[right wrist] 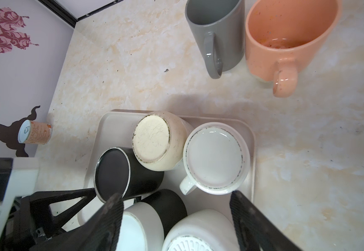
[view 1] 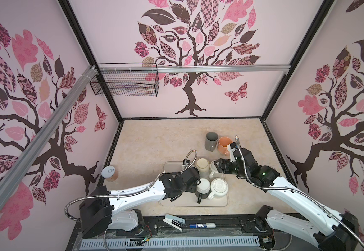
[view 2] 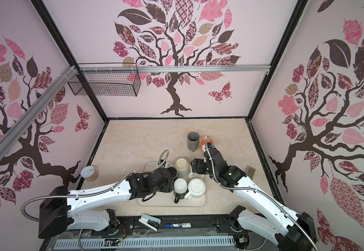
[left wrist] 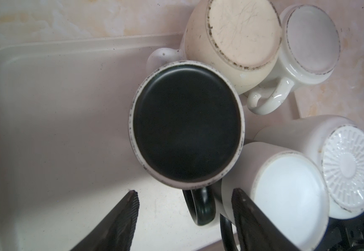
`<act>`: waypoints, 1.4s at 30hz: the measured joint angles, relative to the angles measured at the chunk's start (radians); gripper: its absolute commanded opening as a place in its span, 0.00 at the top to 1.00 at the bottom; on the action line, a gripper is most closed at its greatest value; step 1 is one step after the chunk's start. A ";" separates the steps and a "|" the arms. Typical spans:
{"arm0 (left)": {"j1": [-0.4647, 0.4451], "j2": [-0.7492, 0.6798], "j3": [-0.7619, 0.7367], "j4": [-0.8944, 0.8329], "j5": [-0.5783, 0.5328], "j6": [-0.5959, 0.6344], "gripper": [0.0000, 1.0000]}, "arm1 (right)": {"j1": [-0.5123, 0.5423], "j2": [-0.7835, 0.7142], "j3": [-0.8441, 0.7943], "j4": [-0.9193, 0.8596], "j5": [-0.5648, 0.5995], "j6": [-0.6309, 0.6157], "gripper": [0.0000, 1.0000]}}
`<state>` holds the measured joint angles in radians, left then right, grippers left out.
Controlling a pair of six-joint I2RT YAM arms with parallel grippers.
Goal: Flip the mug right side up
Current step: 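Lower the left gripper onto the upside-down black mug on the tray, then close the left gripper on the black mug and lift it off the tray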
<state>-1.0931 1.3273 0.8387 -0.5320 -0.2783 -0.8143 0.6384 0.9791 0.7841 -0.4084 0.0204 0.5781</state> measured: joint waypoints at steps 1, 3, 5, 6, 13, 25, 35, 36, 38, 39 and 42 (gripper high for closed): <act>0.000 0.007 0.003 -0.001 -0.002 0.000 0.29 | 0.000 -0.002 0.000 0.002 0.001 0.000 0.19; 0.000 0.021 0.008 -0.002 -0.009 0.002 0.29 | 0.000 -0.003 0.000 0.003 0.002 0.001 0.19; 0.000 0.037 0.011 -0.003 -0.014 0.002 0.29 | 0.000 -0.003 0.000 0.003 0.003 0.001 0.19; 0.000 0.044 0.011 -0.003 -0.016 0.003 0.29 | 0.000 -0.003 0.000 0.003 0.003 0.001 0.19; 0.001 0.075 0.011 -0.030 -0.055 0.006 0.31 | 0.000 -0.008 -0.008 0.008 0.006 0.002 0.19; 0.069 -0.005 0.008 -0.058 -0.069 0.037 0.41 | 0.000 -0.023 -0.014 0.011 0.010 0.003 0.19; 0.069 0.075 0.010 -0.053 -0.035 0.085 0.52 | 0.000 -0.020 -0.025 0.033 0.010 0.007 0.19; 0.069 0.084 0.011 -0.053 -0.033 0.090 0.54 | 0.000 -0.020 -0.028 0.032 0.010 0.009 0.19; 0.069 0.100 0.016 -0.054 -0.031 0.102 0.57 | 0.000 -0.020 -0.035 0.035 0.010 0.010 0.19; 0.069 0.110 0.023 -0.056 -0.031 0.109 0.58 | 0.000 -0.020 -0.039 0.037 0.010 0.010 0.19; 0.069 0.139 0.049 -0.055 -0.031 0.124 0.60 | 0.000 -0.020 -0.049 0.037 0.011 0.010 0.19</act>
<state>-1.0245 1.4666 0.8875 -0.5865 -0.3088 -0.6899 0.6384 0.9588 0.7353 -0.3710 0.0311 0.5877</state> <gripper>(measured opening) 0.410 0.812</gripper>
